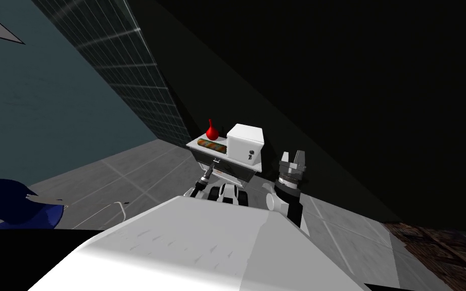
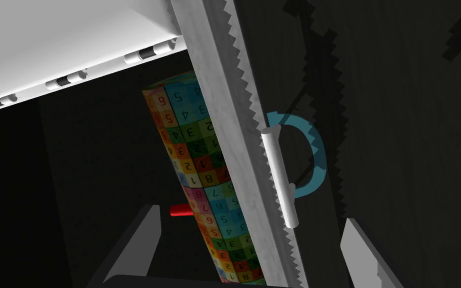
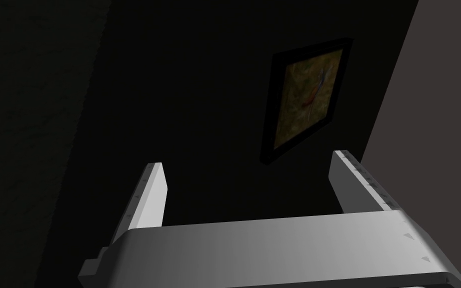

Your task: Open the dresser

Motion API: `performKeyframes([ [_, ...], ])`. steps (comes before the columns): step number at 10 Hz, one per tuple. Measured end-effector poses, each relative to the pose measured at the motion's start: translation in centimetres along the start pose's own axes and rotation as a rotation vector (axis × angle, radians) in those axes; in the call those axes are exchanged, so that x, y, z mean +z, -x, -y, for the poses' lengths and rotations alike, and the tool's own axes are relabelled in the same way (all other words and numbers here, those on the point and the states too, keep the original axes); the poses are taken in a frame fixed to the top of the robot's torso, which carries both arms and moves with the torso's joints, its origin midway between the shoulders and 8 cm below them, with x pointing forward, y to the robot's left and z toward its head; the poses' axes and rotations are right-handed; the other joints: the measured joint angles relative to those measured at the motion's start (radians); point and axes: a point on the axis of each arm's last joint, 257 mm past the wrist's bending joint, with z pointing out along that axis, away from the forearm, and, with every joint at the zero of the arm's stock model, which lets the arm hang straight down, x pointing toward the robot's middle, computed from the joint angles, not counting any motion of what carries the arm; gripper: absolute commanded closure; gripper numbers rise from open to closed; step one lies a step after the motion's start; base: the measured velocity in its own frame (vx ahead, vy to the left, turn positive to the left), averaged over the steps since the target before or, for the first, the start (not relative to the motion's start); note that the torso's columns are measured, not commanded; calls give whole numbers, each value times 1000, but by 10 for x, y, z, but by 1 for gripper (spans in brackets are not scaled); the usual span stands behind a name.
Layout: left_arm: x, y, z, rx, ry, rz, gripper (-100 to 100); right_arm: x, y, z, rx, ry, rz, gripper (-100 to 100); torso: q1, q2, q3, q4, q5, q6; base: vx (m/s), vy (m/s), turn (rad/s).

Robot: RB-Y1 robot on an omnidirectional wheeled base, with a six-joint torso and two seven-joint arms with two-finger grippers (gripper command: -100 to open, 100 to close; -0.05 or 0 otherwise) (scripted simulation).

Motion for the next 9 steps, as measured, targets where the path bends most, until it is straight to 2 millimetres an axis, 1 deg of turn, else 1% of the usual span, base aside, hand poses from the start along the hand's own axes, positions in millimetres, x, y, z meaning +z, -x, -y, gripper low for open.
performKeyframes([
  [1, -4, -2, -2, -4, 3, 1, -100, 0, 0, 0, 0, 0, 0, 0, 0, 5, 3, 1, 0, 0, 169, -50, -29],
  [2, -8, -5, -3, -9, 8, 3, -100, 0, 0, 0, 0, 0, 0, 0, 1, 7, 5, 2, 0, 0, 79, -22, -2],
  [3, -8, -6, -3, -9, 7, 3, -100, 0, 0, 0, 0, 0, 0, 0, 3, 12, 7, 3, 1, 0, 16, -19, -5],
  [6, 13, 4, 0, -6, 8, 5, -100, 0, 0, 0, 0, 0, 0, 0, 0, 8, 5, 3, 0, 1, -5, -25, -5],
  [7, 14, 4, 0, -7, 10, 5, 100, 0, 0, 0, 0, 0, 0, 0, 1, 6, 4, 2, 0, 0, -5, 6, 2],
  [8, 13, 3, -1, -7, 10, 4, 100, 0, 0, 0, 0, 0, 0, 0, 3, 5, 3, 2, 1, 0, -5, 24, 8],
  [9, 5, 0, -7, -9, 23, 4, 100, 0, 0, 0, 0, 0, 0, 0, 1, 9, 4, 5, -1, 0, 8, 31, 3],
])
